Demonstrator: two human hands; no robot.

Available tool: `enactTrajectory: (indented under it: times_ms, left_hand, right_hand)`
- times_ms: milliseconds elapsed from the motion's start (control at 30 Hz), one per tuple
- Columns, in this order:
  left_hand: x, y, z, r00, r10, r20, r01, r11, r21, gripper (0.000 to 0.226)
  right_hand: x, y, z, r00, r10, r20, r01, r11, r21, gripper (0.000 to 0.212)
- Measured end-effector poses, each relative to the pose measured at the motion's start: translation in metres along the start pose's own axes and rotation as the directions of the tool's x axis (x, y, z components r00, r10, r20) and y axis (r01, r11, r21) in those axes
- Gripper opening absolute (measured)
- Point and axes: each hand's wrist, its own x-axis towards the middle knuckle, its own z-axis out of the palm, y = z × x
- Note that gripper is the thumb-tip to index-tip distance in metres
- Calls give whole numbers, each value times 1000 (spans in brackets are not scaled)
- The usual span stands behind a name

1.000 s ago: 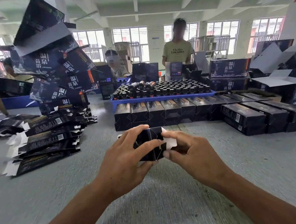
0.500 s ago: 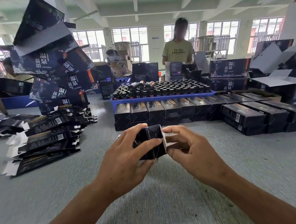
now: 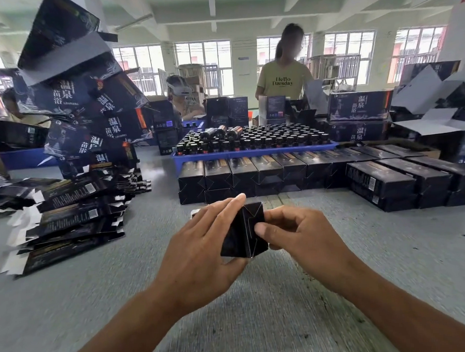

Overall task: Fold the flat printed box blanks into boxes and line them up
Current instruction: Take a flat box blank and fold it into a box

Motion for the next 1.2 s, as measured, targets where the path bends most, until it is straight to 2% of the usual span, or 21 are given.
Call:
enactTrajectory:
  times_ms: [200, 400, 467, 667, 733, 800, 867, 967, 1033, 1100, 1167, 1200]
  left_hand:
    - [2, 6, 0, 1000, 25, -5, -25, 1000, -3, 84]
    - [0, 0, 3, 1000, 19, 0, -19, 1000, -10, 98]
    - [0, -1, 4, 1000, 23, -7, -23, 1000, -15, 97]
    - [1, 0, 5, 998, 58, 7, -58, 998, -22, 85]
    - [1, 0, 8, 994, 102, 23, -102, 995, -18, 83]
    - [1, -3, 11, 992, 125, 33, -125, 992, -1, 86]
    - [1, -6, 12, 997, 74, -6, -73, 997, 24, 92]
    - [2, -13, 10, 978, -161, -134, 164, 986, 13, 85]
    - [3, -18, 6, 913, -372, -169, 347, 924, -164, 72]
    - [5, -18, 2, 846, -530, -57, 446, 762, -470, 64]
    - [7, -17, 1, 845, -527, 86, 421, 557, -716, 43]
    - [8, -17, 1, 849, -517, 107, 402, 503, -765, 34]
  right_hand:
    - [0, 0, 1, 997, -18, -80, 14, 998, -56, 9]
    - [0, -1, -3, 1000, -15, -22, 15, 1000, 2, 9]
    - [-1, -1, -3, 1000, -12, -2, 12, 1000, 22, 15]
    - [-2, 2, -1, 1000, 4, 28, -3, 999, -34, 54]
    - [-1, 3, 0, 999, 10, 35, -8, 999, -50, 59]
    - [0, 4, 2, 1000, 22, 16, -21, 999, -29, 55]
    - [2, 5, 2, 998, 53, -37, -53, 999, 13, 55]
    - [7, 7, -4, 990, 125, -68, -117, 986, 117, 66]
    - [9, 9, -7, 987, 159, -35, -150, 970, 194, 64]
    - [10, 11, -8, 982, 186, 45, -191, 952, 237, 60]
    - [9, 13, -5, 973, 197, 120, -216, 960, 176, 60]
    - [8, 14, -4, 969, 197, 148, -214, 970, 114, 58]
